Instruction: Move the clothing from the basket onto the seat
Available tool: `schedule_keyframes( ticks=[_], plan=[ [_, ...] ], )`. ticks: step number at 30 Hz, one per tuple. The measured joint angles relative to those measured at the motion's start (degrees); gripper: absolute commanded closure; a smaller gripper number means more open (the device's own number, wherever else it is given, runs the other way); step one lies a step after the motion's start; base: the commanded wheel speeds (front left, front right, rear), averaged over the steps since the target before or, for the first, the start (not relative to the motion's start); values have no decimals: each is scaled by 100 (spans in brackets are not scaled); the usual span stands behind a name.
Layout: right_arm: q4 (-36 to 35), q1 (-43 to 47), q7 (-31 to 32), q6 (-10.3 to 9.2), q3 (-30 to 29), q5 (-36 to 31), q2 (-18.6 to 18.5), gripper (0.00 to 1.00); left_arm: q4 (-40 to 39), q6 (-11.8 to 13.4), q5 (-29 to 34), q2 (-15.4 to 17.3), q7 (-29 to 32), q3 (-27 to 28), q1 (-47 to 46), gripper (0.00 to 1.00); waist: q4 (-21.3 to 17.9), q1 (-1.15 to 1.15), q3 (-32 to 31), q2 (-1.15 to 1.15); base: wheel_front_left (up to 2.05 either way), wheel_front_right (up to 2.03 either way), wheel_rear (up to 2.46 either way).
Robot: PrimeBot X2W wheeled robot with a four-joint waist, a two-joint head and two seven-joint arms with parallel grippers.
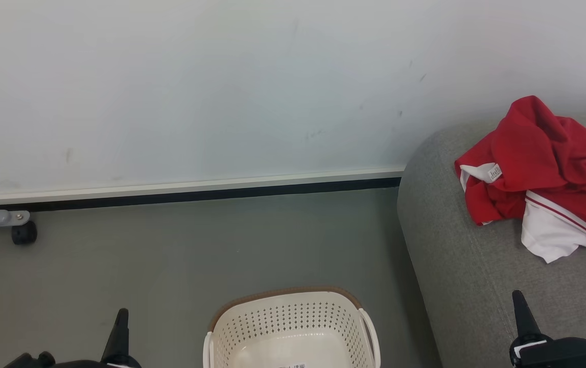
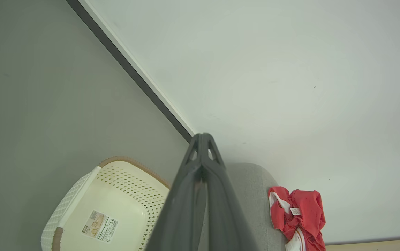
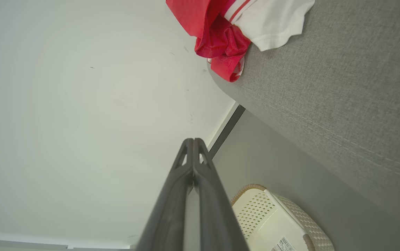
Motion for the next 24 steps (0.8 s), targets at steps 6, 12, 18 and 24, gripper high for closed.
schedule_keyframes(
  ticks=[6,12,18,24],
  plan=[
    [25,-86,130,79,-151,432,55,100,35,-100,-423,-25,137,100,-70,100,12,0,18,0,0,0,0],
    [53,-102,231,154,-277,802,93,100,52,-154,-788,-60,238,166,-155,100,21,-1,33,0,0,0,0],
    [93,-138,335,231,-430,1262,144,100,88,-255,-1199,-102,345,266,-246,100,33,-1,52,0,0,0,0],
    [125,-212,459,313,-580,1713,193,100,113,-352,-1615,-136,472,346,-298,100,44,-1,70,0,0,0,0]
  ],
)
